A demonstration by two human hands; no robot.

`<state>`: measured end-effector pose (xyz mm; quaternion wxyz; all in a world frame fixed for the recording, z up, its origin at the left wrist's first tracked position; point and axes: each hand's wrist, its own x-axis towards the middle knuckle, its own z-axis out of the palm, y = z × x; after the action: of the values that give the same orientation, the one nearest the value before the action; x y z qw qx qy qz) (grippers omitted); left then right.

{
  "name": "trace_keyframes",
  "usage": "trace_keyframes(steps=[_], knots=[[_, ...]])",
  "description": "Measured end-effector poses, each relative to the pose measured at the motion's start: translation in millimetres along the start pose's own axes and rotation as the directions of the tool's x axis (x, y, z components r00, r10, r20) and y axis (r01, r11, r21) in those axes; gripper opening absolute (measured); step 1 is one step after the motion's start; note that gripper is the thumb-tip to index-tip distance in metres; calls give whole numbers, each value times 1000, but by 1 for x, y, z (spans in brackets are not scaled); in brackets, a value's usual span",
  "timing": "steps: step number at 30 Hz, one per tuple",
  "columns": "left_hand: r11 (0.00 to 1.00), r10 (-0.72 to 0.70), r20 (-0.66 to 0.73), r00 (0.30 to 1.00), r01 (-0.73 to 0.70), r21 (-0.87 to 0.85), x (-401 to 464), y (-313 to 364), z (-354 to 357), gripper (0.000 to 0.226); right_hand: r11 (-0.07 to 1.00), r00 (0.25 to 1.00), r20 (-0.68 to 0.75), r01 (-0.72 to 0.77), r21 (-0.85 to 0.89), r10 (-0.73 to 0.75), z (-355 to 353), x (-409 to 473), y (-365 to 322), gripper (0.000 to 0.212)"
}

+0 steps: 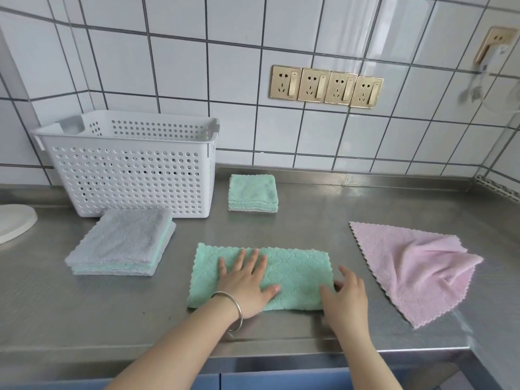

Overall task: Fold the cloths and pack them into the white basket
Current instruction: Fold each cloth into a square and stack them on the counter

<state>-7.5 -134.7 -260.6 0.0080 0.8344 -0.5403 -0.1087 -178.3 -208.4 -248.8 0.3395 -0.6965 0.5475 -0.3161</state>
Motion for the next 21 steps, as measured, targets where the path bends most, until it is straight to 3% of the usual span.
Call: trace_keyframes(steps=[2,5,8,11,13,15,17,19,21], knots=[[1000,-6,-2,1000,6,-11,1,1,0,78,991,993,41,-115,63,112,-8,7,-4,61],[999,-29,-1,1000,29,-23,1,2,0,83,966,953,174,-256,26,248,-17,15,-9,57],[999,-47,-7,999,47,-28,0,2,1,85,967,935,248,-254,-30,254,-22,13,-11,27],[998,-48,-19,999,47,-33,1,2,0,85,977,947,247,-211,-13,207,-20,12,-9,22],[997,-45,-1,999,45,-59,2,1,-2,84,991,979,156,-130,-26,133,-14,9,-10,25],[991,-29,-8,1000,28,-130,3,0,-5,78,986,999,-32,1,-166,-6,-4,1,-11,28],[957,12,-134,991,-51,-286,1,0,-11,67,931,962,-167,149,-333,-214,7,-6,-14,29],[852,43,-302,952,-193,-487,-2,8,-21,55,872,914,-169,275,-405,-368,17,-8,-18,28],[716,71,-293,953,-253,-651,-5,22,-35,43,815,866,-150,371,-446,-477,26,-5,-20,23]])
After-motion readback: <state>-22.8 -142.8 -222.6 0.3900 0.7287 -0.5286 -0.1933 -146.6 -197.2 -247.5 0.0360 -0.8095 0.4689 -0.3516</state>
